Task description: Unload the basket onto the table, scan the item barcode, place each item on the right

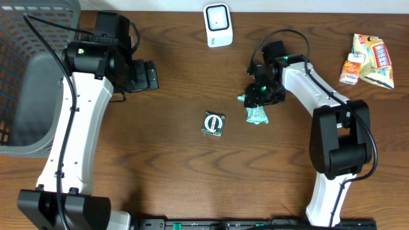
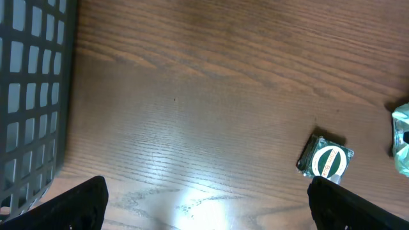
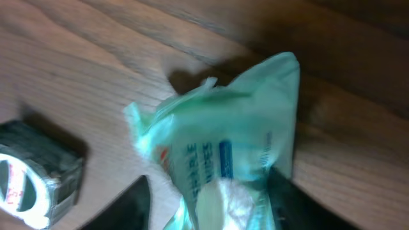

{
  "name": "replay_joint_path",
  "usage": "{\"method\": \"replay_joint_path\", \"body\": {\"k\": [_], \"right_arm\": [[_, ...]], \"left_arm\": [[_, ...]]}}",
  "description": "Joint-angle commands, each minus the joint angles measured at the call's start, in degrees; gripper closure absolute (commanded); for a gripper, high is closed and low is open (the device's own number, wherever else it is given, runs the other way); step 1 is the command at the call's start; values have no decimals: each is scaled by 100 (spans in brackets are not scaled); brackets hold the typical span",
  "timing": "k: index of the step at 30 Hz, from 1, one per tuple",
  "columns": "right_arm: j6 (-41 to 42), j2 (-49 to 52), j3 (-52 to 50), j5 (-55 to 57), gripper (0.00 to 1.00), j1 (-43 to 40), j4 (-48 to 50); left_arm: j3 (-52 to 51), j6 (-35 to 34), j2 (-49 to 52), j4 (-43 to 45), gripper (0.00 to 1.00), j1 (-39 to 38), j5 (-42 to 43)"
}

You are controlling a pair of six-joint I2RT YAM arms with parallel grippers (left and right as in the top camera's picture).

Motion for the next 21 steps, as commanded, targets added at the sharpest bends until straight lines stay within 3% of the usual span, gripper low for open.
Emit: {"method": "replay_joint_path", "body": {"k": [1, 3, 4, 14, 19, 20, 21], "right_arm": [[-120, 345, -37, -155, 74, 26, -28], [-39, 367, -35, -133, 96, 26, -35], [68, 358, -22, -101, 99, 26, -35], [1128, 245, 1784, 487, 99, 297, 260], [1180, 245, 2131, 2138, 99, 763, 942], [1307, 247, 2124, 2406, 78, 824, 765], [1351, 249, 2098, 2444, 67, 850, 564]], "left_arm": [[-7, 31, 33, -17, 2, 9, -28], [-7, 31, 33, -17, 2, 9, -28], [-7, 31, 33, -17, 2, 9, -28], [-7, 31, 33, -17, 2, 9, -28], [-7, 33, 33, -17, 2, 9, -28], [-7, 31, 33, -17, 2, 9, -28], [-7, 31, 33, -17, 2, 9, -28]]}}
